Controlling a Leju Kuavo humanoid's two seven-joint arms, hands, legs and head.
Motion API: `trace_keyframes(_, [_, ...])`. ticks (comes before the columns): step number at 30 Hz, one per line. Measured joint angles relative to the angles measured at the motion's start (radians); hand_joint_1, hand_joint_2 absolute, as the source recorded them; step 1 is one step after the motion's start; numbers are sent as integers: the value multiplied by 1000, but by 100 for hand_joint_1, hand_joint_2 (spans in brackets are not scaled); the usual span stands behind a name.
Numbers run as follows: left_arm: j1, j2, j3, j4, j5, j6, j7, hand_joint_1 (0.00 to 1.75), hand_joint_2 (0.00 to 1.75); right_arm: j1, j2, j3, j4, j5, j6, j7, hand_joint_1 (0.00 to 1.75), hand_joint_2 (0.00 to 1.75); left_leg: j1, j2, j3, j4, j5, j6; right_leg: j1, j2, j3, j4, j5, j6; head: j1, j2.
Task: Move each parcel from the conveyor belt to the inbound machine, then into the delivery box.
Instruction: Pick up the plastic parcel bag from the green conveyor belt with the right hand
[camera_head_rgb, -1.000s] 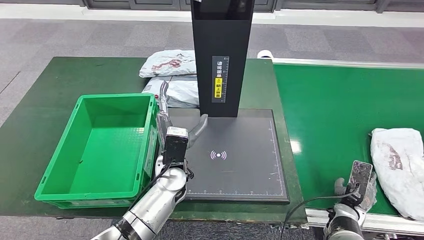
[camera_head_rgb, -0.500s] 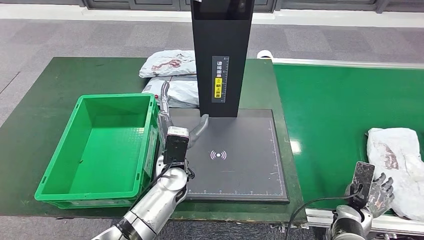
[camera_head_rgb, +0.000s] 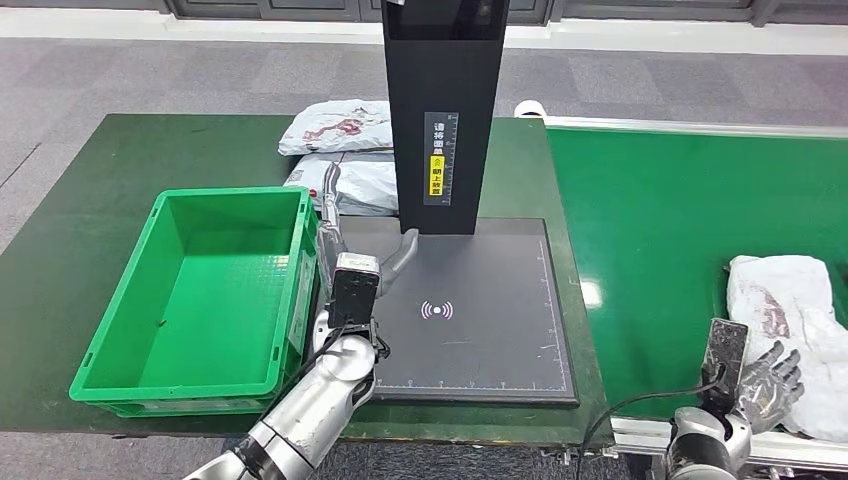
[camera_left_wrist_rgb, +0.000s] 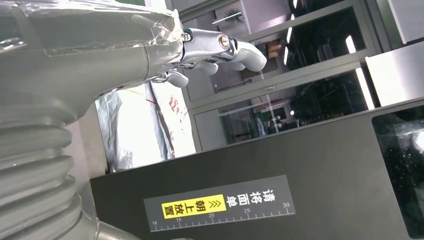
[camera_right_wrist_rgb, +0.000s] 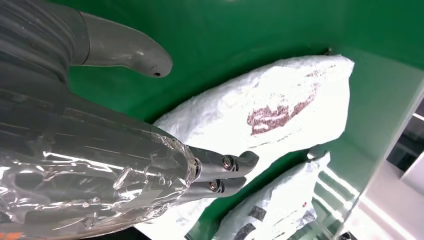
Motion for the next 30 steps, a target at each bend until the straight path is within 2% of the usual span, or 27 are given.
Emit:
trace_keyframes(15, [1,8,39,-3,5,-7,0,0,175,60,-2,101,-32,-43,-13,31,0,175,0,-1,0,0,0,0,0,0,0,0,0,0,0,0])
trace_keyframes(30, [1,10,45,-4,-4,-12,0,0,175,72,-1,118,-39,-77,-9,52,0,175,0,-1,0,0,0,0,0,0,0,0,0,0,0,0])
